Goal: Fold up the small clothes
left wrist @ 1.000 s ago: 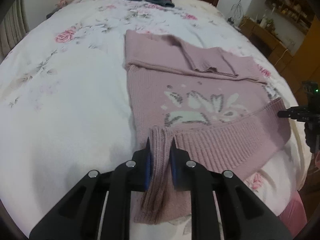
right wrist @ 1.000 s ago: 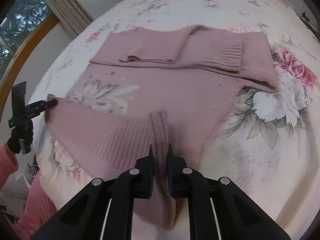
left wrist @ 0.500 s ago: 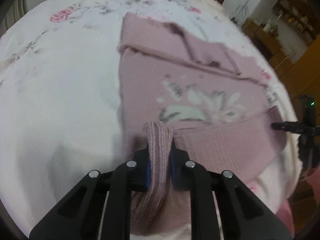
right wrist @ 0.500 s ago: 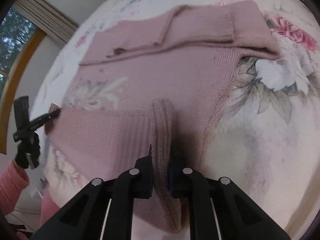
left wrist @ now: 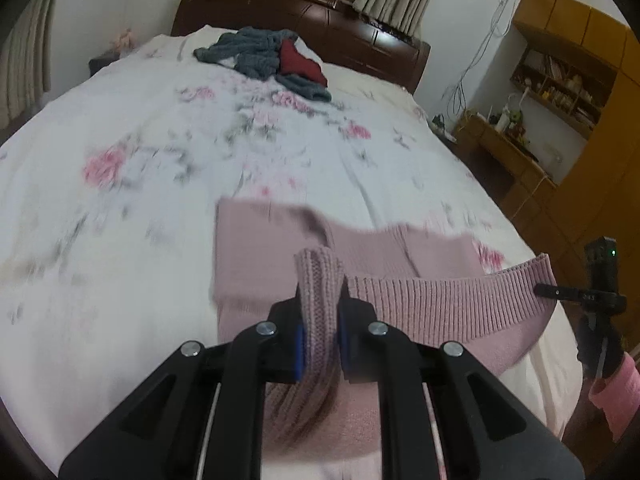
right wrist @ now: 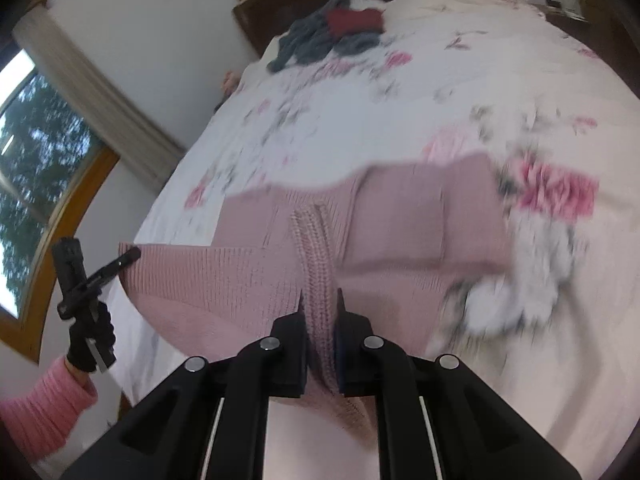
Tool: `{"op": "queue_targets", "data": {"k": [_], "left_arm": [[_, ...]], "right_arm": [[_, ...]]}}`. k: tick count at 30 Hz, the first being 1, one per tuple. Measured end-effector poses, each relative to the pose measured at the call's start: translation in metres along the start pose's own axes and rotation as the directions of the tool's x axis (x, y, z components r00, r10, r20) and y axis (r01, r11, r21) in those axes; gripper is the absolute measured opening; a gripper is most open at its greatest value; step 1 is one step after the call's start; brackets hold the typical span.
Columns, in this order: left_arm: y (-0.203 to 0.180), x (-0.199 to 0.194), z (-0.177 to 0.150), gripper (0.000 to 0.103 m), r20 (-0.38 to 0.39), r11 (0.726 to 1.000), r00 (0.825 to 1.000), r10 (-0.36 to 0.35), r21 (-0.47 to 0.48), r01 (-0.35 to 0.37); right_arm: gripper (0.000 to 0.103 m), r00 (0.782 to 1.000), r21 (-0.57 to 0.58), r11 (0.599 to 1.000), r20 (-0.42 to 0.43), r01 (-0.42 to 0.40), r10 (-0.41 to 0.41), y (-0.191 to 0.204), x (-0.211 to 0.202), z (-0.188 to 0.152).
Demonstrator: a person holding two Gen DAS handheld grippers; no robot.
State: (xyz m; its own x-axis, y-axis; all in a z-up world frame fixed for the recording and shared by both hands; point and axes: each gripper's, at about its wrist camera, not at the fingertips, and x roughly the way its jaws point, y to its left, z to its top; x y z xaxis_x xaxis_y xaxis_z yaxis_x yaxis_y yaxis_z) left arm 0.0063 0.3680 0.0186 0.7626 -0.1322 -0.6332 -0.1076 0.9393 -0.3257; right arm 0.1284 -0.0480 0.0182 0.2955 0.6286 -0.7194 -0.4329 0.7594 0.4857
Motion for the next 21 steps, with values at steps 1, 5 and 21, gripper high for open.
{"op": "queue_targets", "data": {"k": [1,5,21], "left_arm": [[0.001,0.010,0.011,0.011,0.010,1.000,1.000,0.014,0.010,-0.014],[0.009,0.060,0.049,0.011,0.016,0.999,0.999,0.049,-0.011,-0.048],[0.030,0.207,0.073,0.011,-0.120,0.973,0.966,0.230,0.001,-0.232]], "right_arm": [[0.010,1.000,0.003,1.000,0.010,0.019,-0.019,-0.002,0.004,0.013],[0.010,0.994,0.014,0.995,0.021,0.103,-0.104,-0.013,0.029,0.055],[0.010,0.948,0.023,0.951,-0.088,0.308,-0.305,-0.069,0.143,0.126]]}}
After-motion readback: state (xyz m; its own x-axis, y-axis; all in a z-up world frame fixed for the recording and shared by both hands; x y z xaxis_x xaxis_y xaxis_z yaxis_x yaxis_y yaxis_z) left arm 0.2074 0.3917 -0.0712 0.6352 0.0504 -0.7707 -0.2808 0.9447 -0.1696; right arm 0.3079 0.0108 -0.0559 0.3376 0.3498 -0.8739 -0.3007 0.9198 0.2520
